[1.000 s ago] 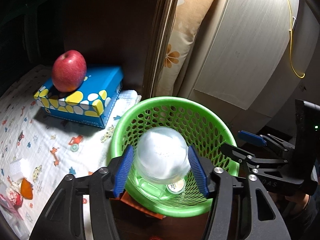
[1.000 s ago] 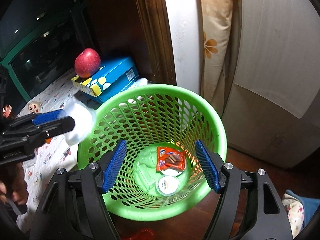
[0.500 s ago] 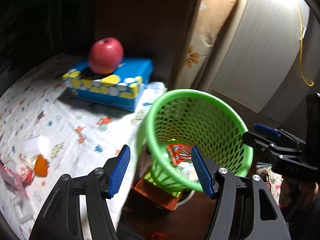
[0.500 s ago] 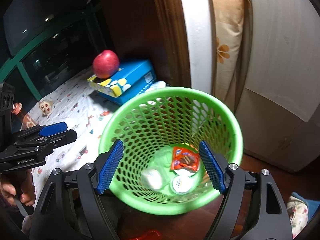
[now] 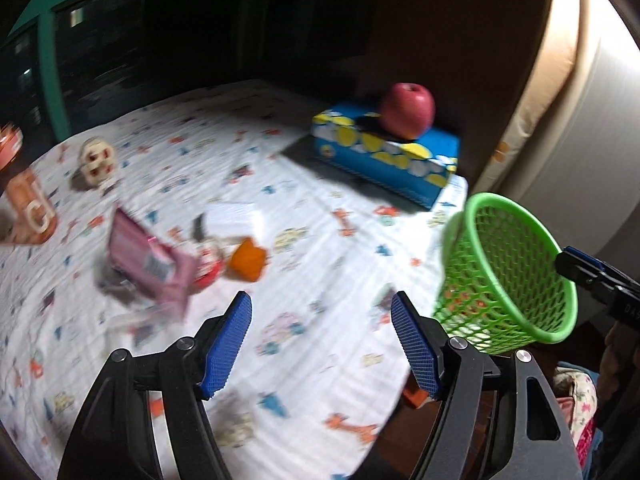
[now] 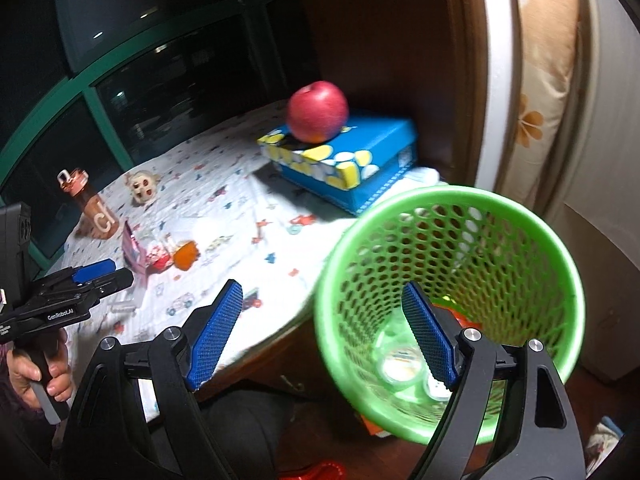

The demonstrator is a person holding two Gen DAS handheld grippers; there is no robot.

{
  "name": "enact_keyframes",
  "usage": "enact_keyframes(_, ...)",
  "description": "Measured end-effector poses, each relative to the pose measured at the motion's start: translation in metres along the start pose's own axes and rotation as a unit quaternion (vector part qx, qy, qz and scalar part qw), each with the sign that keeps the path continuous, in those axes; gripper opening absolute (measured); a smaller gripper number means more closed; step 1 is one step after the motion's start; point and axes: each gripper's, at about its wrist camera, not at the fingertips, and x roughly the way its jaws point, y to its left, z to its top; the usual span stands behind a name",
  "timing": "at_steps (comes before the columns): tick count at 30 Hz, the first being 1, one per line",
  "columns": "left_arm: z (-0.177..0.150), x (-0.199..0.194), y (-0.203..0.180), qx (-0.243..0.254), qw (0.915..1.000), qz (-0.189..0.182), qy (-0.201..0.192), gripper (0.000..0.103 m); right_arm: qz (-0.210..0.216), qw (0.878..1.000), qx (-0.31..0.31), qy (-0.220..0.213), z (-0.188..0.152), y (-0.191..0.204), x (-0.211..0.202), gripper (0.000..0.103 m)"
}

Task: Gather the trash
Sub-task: 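Move the left tool to the second clear rectangular tray and grasp it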

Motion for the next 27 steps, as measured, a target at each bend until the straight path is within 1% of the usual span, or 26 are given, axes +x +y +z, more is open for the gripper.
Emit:
enact_keyframes(2,-0.006,-0.004,0.023,-0.015,0.9997,0.017,-0.001,0.076,0.01,1.0,-0.011,0.002,0.002,0.015,0.005,0.082)
enact_keyframes(5,-0.015,-0.01,0.056,-0.027,0.9992,0.03,0.002,0.077,0.021,0.999,-0.024,0.005,0.004,0.033,0.011,0.083)
enact_keyframes(7,-0.02,-0.011,0.071,-0.021,0.9989,0.041,0.005,0.079,0.029,0.999,-0.031,0.009,0.006,0.044,0.017,0.084)
enact_keyframes(11,-0.027,-0.011,0.094,0.016,0.9985,0.051,0.015,0.083,0.042,0.998,-0.048,0.018,0.007,0.066,0.027,0.084)
enact_keyframes(14,-0.029,-0.006,0.106,0.052,0.9972,0.041,0.034,0.085,0.047,0.997,-0.057,0.024,0.007,0.08,0.033,0.084)
enact_keyframes(15,-0.03,-0.002,0.11,0.07,0.9961,0.029,0.045,0.086,0.048,0.997,-0.059,0.026,0.008,0.083,0.035,0.084)
enact_keyframes(16,-0.031,0.001,0.111,0.083,0.9949,0.025,0.05,0.088,0.049,0.996,-0.062,0.028,0.008,0.088,0.038,0.084)
enact_keyframes(18,-0.03,0.009,0.114,0.116,0.9909,0.022,0.064,0.089,0.05,0.996,-0.065,0.032,0.009,0.094,0.041,0.084)
enact_keyframes(20,-0.029,0.017,0.117,0.145,0.9862,0.002,0.079,0.09,0.05,0.996,-0.068,0.035,0.01,0.1,0.044,0.084)
enact_keyframes(21,-0.028,0.022,0.119,0.16,0.9833,0.0,0.087,0.09,0.05,0.996,-0.069,0.037,0.01,0.103,0.046,0.084)
enact_keyframes(24,-0.026,0.034,0.12,0.213,0.9712,-0.015,0.106,0.091,0.049,0.996,-0.068,0.042,0.013,0.108,0.052,0.084)
enact_keyframes(27,-0.024,0.042,0.121,0.245,0.9616,-0.032,0.119,0.091,0.048,0.996,-0.063,0.049,0.015,0.109,0.058,0.085)
